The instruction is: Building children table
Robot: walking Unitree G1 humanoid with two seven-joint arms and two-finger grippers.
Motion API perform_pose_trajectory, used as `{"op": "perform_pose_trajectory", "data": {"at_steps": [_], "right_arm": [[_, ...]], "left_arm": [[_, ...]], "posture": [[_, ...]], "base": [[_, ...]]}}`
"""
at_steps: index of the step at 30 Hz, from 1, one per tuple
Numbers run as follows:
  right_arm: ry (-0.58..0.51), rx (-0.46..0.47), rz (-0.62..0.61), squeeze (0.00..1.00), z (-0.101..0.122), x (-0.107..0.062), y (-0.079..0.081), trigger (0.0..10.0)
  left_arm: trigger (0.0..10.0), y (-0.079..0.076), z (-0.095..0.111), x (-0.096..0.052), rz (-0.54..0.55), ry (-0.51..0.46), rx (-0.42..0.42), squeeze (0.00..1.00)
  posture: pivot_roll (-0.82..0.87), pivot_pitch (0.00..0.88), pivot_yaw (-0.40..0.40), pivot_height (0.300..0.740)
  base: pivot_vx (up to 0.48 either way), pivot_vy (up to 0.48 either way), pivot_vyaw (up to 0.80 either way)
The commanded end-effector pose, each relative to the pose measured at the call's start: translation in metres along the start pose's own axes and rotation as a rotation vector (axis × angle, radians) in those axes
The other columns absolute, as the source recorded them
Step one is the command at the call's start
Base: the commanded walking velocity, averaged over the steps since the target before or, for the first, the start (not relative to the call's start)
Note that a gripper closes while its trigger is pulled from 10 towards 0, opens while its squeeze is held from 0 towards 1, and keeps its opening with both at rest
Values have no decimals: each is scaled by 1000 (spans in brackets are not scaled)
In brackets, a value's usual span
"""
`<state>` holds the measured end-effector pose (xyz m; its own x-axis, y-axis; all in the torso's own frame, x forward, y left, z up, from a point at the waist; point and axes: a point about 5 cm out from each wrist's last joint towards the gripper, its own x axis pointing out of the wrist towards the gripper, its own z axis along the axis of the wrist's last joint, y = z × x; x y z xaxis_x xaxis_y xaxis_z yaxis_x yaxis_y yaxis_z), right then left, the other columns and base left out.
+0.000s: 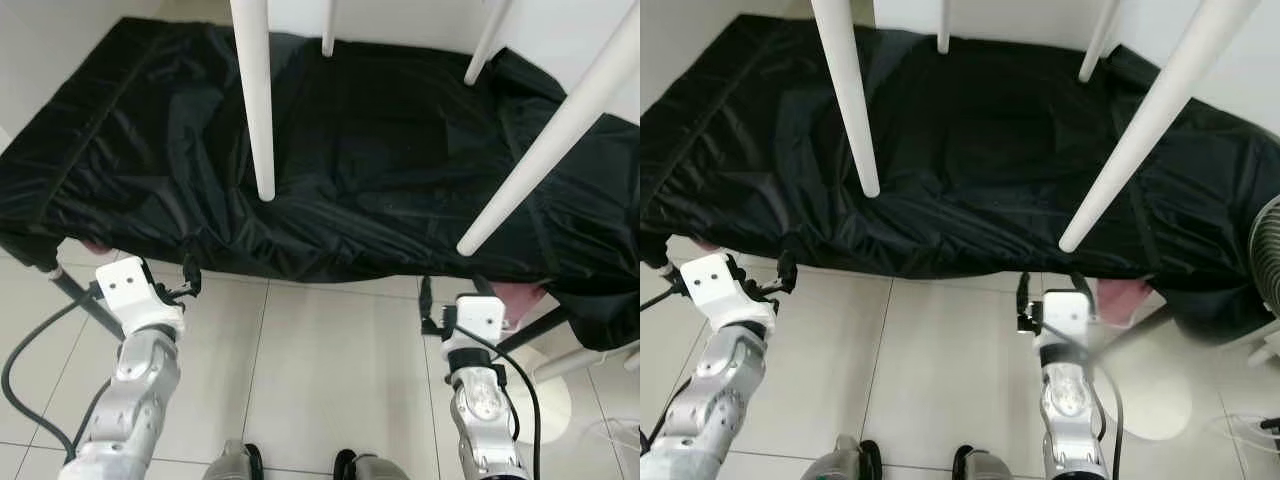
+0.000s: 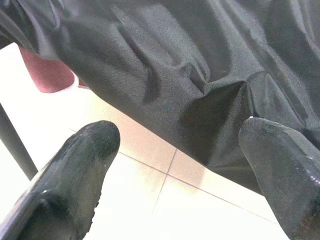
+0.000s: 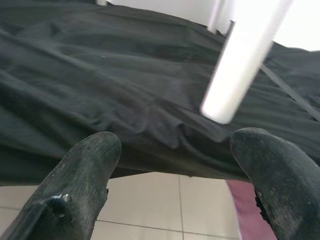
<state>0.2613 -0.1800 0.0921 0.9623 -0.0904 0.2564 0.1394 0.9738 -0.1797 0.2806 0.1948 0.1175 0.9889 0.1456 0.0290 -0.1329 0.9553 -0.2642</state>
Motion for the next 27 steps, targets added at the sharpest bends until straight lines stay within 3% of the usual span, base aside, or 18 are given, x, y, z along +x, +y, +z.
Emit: {"op": "perform_pose_trajectory", "data": {"at_steps": [1,7,8,20,21,26,27], "right_arm": [[78,-49,73,0,-22,-20,3,10000],[151,-73,153,0,-38,-36,9,10000],[246,-67,199,0,-56,-48,12,10000],[432,-19,236,0,-88,-66,16,10000],[504,-4,228,0,-98,-70,16,10000],[575,2,233,0,-107,-76,16,10000],[645,1,250,0,-114,-82,17,10000]], "left_arm": [[10000,-17,-31,-23,-473,86,105,0],[10000,-8,-60,-38,-493,167,203,0],[10000,-2,-81,-47,-504,237,263,0],[10000,11,-115,-54,-449,348,312,0],[10000,15,-128,-57,-422,409,335,0],[10000,20,-139,-59,-390,477,329,0],[10000,25,-148,-63,-366,548,333,0]], "posture": [[-23,169,-28,740],[-20,171,-30,740],[-18,170,-32,740],[-14,160,-28,740],[-15,154,-25,740],[-16,145,-25,740],[-17,139,-25,740]], "base": [[0,0,0],[0,0,0],[0,0,0],[0,0,0],[0,0,0],[0,0,0],[0,0,0]]}}
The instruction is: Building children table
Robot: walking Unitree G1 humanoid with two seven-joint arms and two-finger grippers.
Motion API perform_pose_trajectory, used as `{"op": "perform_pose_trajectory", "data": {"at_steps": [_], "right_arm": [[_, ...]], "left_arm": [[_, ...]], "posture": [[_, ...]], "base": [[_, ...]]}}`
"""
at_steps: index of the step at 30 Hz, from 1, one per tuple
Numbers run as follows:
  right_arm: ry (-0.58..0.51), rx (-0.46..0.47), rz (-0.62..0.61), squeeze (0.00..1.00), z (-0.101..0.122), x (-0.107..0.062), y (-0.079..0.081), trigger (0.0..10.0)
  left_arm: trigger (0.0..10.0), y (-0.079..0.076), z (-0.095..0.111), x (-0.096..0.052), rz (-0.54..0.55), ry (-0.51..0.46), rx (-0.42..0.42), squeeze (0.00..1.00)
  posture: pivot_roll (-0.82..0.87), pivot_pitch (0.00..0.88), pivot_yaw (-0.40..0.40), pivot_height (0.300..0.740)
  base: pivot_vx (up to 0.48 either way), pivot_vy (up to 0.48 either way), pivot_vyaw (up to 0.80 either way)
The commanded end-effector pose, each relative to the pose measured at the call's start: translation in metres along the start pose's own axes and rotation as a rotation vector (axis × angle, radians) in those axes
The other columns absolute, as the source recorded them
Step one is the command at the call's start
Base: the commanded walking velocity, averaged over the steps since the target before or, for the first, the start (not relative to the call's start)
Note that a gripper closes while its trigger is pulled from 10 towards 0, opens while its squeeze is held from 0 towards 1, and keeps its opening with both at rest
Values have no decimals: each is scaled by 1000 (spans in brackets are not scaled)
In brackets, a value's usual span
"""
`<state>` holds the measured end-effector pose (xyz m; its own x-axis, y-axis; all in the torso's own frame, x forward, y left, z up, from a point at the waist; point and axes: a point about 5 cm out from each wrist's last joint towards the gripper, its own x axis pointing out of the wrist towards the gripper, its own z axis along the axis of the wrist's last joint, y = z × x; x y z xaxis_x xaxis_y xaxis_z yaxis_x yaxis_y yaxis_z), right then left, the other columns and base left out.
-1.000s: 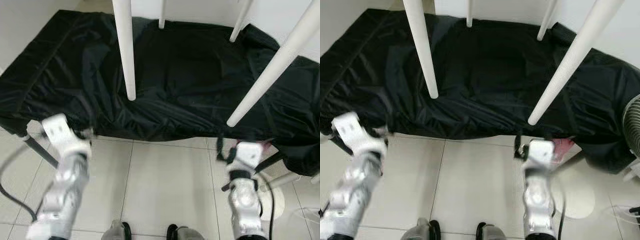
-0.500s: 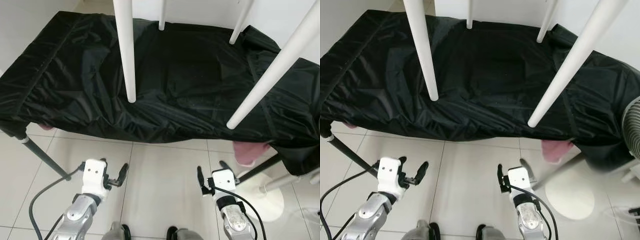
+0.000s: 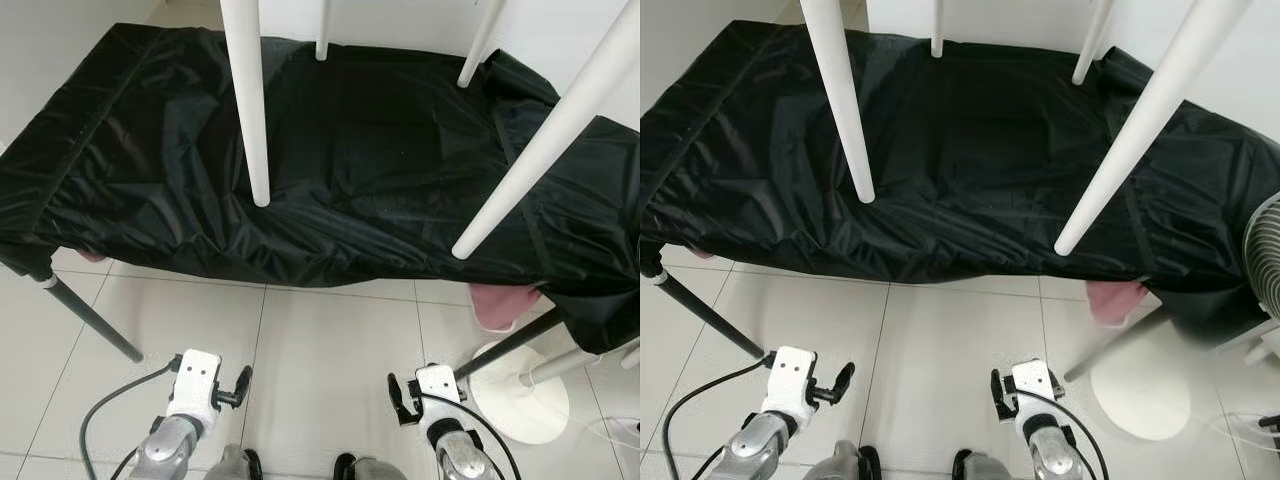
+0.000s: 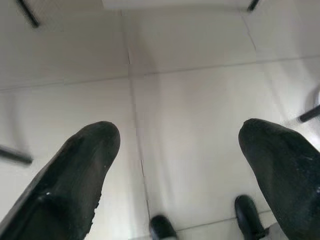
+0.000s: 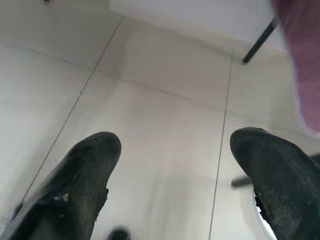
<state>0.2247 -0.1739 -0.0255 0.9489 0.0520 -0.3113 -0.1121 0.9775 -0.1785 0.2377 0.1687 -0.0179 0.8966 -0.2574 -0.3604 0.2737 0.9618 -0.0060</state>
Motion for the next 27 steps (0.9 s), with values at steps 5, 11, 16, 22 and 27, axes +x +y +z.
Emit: {"op": "perform_pose_trajectory", "data": {"at_steps": [5,11,16,22,27], "right_arm": [[260,38,23,0,-40,-14,1,10000],[419,1,-1,0,-62,-27,2,10000],[525,80,-17,0,-77,-38,8,10000],[571,190,-41,0,-82,-42,8,10000],[605,192,16,0,-83,-42,15,10000]], "left_arm": [[10000,0,-43,-10,29,262,-56,0],[10000,-5,-67,-21,69,423,-57,0],[10000,-10,-80,-28,80,521,-50,0],[10000,-15,-80,-26,36,549,12,0],[10000,-27,-82,-24,-45,566,69,0]], "posture": [[-18,129,-24,740],[-18,112,-22,740],[-25,96,-16,740],[-20,81,-14,740],[-13,61,-13,740]], "base": [[0,0,0],[0,0,0],[0,0,0],[0,0,0],[0,0,0]]}}
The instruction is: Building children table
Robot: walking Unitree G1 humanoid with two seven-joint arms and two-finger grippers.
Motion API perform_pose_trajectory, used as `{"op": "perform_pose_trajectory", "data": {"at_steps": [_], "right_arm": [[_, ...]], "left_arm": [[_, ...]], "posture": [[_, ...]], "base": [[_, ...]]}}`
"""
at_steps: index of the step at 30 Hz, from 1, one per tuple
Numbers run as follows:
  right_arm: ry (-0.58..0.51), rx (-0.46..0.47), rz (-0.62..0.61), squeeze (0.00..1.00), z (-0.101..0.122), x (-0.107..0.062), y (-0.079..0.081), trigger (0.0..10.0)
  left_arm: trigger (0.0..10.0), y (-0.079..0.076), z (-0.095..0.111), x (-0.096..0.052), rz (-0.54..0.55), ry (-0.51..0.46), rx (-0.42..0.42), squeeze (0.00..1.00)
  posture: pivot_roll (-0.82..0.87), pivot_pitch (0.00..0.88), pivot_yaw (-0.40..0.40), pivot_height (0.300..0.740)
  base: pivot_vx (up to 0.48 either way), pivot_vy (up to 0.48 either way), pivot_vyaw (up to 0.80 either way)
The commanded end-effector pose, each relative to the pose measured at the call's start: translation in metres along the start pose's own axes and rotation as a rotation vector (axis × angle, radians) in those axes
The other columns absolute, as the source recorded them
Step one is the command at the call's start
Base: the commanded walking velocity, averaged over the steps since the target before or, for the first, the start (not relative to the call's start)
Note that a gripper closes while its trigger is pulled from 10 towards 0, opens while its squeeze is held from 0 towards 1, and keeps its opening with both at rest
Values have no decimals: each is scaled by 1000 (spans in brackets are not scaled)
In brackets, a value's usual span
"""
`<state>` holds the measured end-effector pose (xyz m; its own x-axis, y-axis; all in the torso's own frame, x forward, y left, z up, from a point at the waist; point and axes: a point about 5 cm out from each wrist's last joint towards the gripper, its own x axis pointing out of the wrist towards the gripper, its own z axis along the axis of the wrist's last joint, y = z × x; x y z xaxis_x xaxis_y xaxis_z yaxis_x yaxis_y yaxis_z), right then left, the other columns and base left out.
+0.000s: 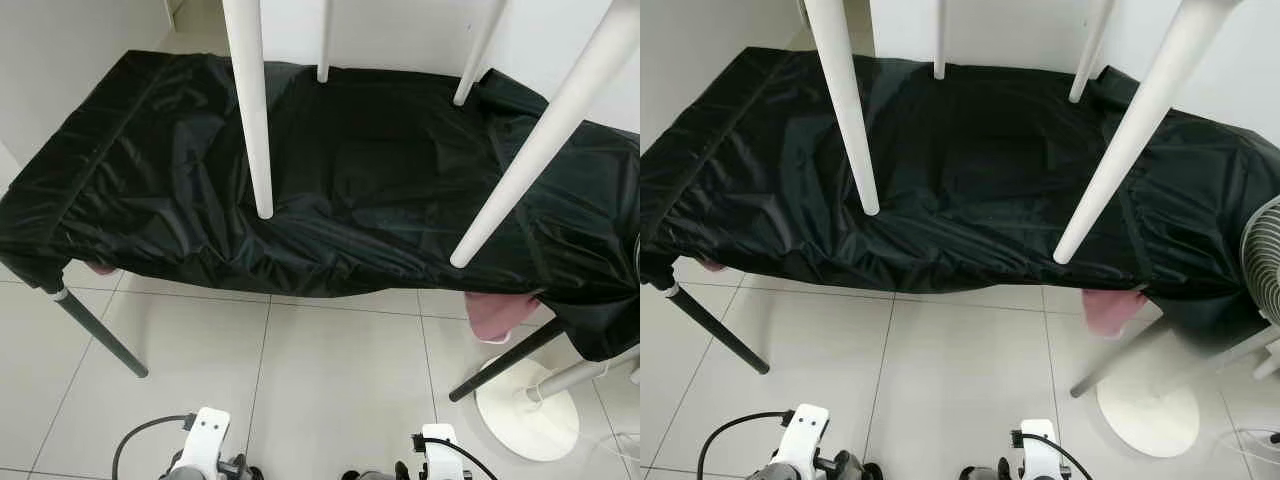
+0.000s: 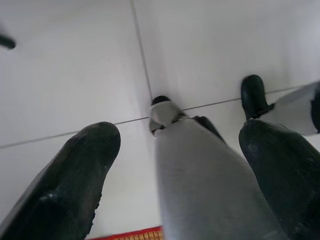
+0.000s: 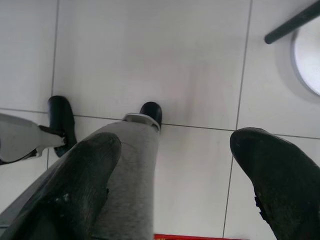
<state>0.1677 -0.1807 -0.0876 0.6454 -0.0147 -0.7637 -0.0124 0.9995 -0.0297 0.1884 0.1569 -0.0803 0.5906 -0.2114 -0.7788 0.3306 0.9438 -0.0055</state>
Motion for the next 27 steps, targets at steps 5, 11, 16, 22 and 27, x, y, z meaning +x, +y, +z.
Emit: {"op": "perform_pose_trajectory", "data": {"at_steps": [5,11,16,22,27], "right_arm": [[60,-55,24,0,-11,-2,6,10000],[68,-80,13,0,-12,-2,4,10000],[67,-110,22,0,-9,-1,4,10000],[63,-95,17,0,-6,0,4,10000],[58,-57,-2,0,-5,0,2,10000]], "left_arm": [[10000,-6,-12,-1,-2,67,65,0],[10000,-9,-11,1,-15,86,68,0],[10000,-11,-8,2,-16,92,77,0],[10000,-13,-9,2,-25,101,115,0],[10000,-13,-8,3,-26,106,129,0]], "posture": [[-26,12,-10,740],[-34,0,-30,740],[-28,0,-29,740],[-59,0,19,740],[-73,0,34,740]], "base": [[0,0,0],[0,0,0],[0,0,0],[0,0,0],[0,0,0]]}}
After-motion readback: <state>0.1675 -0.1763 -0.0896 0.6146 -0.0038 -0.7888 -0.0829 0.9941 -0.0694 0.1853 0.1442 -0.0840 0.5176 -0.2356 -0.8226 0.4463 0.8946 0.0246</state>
